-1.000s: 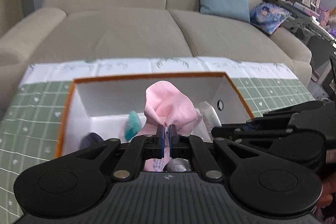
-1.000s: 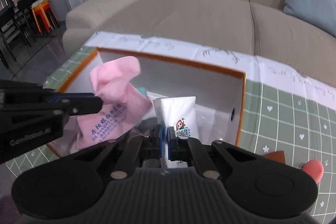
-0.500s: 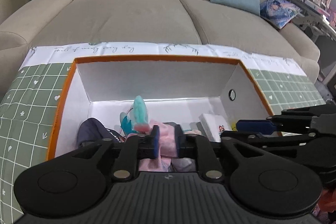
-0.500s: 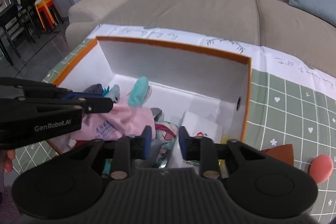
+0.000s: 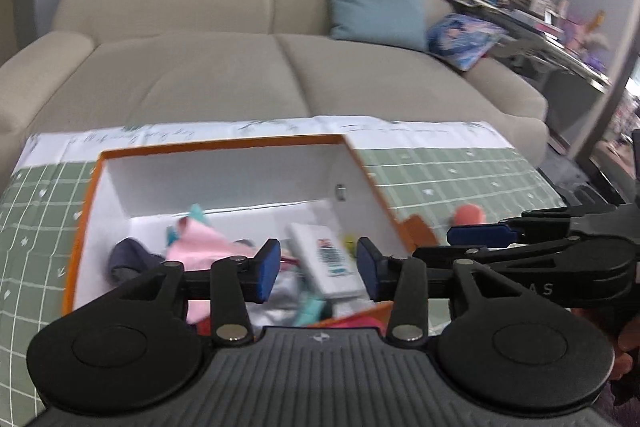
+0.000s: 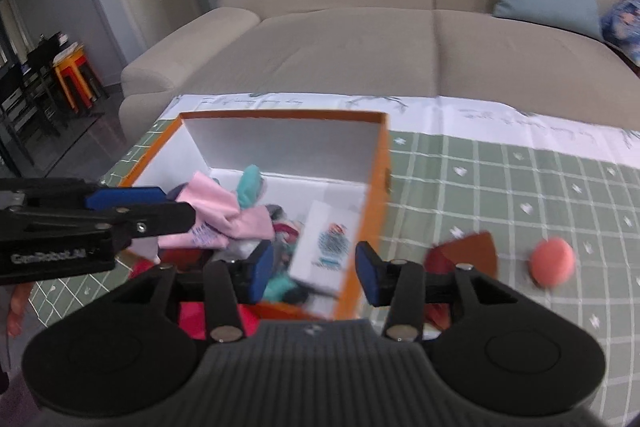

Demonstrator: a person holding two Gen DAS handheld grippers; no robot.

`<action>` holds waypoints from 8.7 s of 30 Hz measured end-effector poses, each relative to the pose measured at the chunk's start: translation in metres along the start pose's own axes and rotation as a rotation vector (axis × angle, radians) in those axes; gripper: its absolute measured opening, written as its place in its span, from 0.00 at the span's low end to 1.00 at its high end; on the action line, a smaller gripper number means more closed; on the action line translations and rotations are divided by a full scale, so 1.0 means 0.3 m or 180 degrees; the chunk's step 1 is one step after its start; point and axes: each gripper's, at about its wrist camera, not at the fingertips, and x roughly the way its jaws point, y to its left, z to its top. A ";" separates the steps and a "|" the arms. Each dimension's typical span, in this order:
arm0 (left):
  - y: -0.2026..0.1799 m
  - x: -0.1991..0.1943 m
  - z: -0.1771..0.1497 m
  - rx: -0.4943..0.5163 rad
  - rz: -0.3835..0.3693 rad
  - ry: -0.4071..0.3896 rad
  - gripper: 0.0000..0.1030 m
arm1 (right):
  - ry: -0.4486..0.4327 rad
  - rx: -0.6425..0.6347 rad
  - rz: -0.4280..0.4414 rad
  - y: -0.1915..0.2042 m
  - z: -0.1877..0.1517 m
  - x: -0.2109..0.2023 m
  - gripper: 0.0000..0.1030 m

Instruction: Organize soft objects

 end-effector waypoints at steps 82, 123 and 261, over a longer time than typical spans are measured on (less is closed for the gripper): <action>-0.501 0.779 -0.090 0.0301 0.0312 0.0621 0.09 | -0.0429 0.0139 -0.0922 -0.665 -0.212 0.256 0.46; -0.473 -0.123 -0.297 0.0160 -0.0282 0.0316 0.09 | 0.0507 0.0622 -0.0751 -0.181 -0.481 -0.353 0.39; -0.383 -0.416 -0.389 -0.0166 0.0625 0.0055 0.86 | 0.0042 -0.0001 -0.0799 0.122 -0.493 -0.627 0.97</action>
